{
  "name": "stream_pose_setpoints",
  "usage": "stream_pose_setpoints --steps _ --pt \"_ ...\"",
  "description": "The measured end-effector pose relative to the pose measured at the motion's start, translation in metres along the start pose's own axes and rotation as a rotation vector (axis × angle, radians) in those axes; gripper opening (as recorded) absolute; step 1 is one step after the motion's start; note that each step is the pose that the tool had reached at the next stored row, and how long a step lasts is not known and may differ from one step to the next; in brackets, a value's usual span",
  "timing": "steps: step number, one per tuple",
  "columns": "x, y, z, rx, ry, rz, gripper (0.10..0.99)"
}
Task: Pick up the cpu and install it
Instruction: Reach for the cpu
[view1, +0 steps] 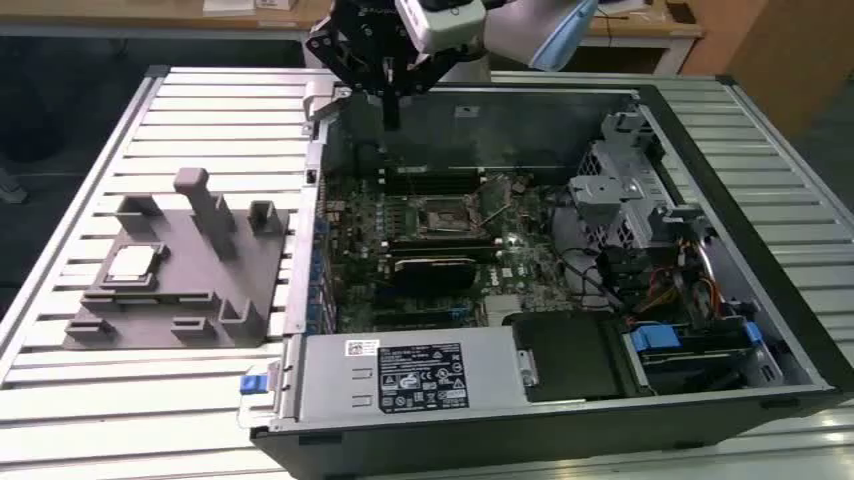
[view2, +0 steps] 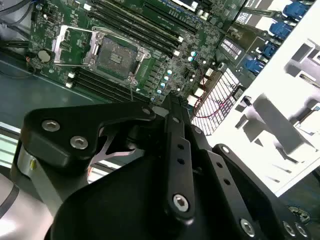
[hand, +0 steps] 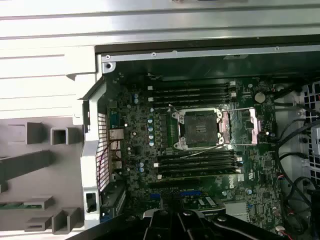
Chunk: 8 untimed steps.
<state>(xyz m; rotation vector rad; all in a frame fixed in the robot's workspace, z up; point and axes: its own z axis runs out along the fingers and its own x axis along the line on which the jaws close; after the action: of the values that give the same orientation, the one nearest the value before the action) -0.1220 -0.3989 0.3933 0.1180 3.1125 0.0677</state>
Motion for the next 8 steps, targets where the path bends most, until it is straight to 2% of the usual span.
stream_pose_setpoints --steps 8 --pt "0.0017 -0.0001 0.0 0.0 0.0 0.0 0.106"
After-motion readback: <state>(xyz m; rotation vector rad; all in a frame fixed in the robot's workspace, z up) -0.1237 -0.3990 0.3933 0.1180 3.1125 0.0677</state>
